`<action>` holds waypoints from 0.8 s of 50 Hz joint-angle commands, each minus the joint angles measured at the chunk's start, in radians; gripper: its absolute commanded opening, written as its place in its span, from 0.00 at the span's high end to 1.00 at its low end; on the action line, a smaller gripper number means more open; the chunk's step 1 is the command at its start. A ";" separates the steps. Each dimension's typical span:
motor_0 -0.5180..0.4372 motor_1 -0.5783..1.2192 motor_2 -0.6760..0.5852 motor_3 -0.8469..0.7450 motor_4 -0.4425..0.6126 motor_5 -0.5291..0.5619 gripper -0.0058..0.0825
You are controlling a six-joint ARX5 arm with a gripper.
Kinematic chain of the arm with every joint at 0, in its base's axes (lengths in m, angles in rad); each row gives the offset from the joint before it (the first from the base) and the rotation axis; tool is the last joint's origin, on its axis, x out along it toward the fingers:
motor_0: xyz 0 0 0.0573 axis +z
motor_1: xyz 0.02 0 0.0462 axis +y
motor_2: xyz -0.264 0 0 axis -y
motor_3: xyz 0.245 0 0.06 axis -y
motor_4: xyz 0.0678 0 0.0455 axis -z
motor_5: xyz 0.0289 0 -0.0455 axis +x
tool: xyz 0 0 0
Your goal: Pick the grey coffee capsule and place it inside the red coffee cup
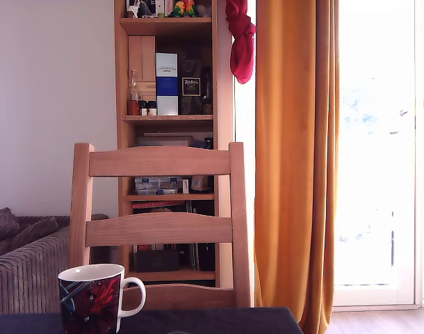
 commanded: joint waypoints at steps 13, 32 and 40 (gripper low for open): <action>0.045 -0.014 -0.044 -0.089 0.037 -0.065 0.94; 0.032 -0.013 -0.021 0.041 0.351 -0.288 0.95; -0.008 0.020 0.011 0.036 0.514 -0.375 0.95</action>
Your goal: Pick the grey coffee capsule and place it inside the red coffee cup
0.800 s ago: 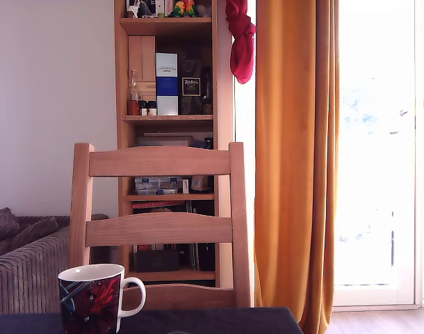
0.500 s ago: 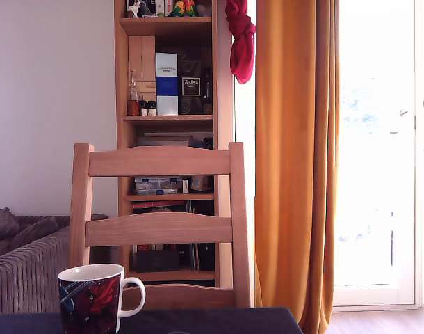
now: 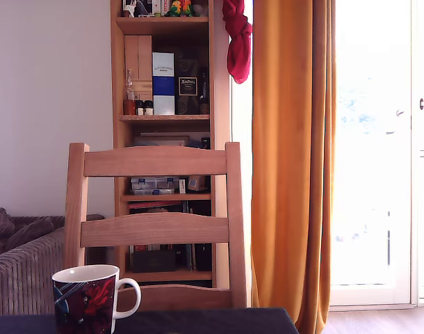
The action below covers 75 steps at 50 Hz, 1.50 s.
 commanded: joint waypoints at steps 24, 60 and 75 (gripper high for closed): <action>-0.271 0.408 0.047 0.113 0.109 -0.043 0.95; -0.577 1.209 0.380 0.140 -0.066 0.337 0.20; -0.609 1.519 0.624 -0.004 -0.143 0.361 0.20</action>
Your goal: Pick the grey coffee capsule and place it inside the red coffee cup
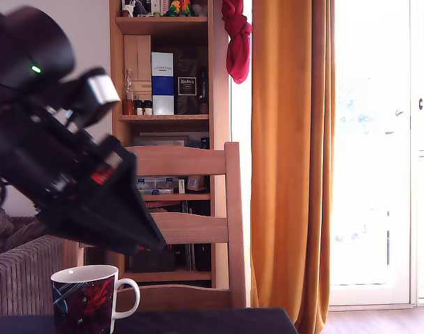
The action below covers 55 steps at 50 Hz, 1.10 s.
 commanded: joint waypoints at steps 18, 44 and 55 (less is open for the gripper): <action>-0.009 0.311 0.349 -0.301 -0.065 -0.086 0.20; -0.063 0.533 0.480 -0.418 -0.118 -0.150 0.20; -0.068 0.571 0.480 -0.396 -0.118 -0.158 0.20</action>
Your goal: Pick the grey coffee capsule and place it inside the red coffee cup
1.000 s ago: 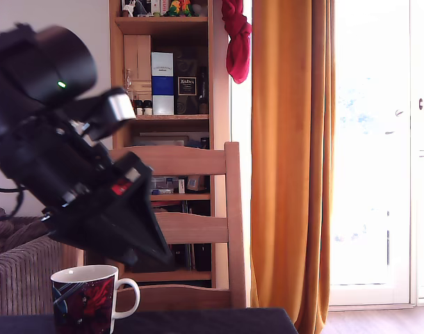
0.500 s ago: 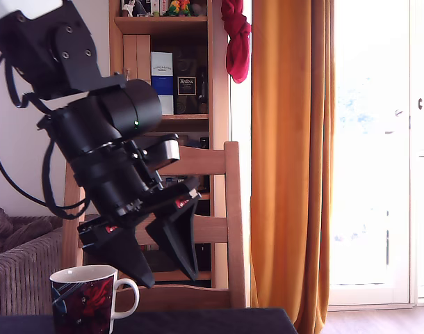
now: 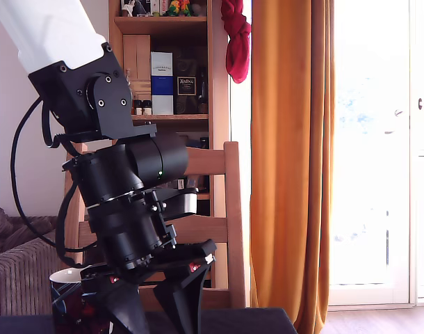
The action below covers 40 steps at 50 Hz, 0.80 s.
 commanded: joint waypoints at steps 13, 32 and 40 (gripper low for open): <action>-0.006 0.067 0.006 0.010 0.003 -0.017 0.20; -0.009 0.067 0.010 0.008 0.063 -0.016 0.65; -0.009 0.067 0.012 0.019 0.063 -0.015 0.66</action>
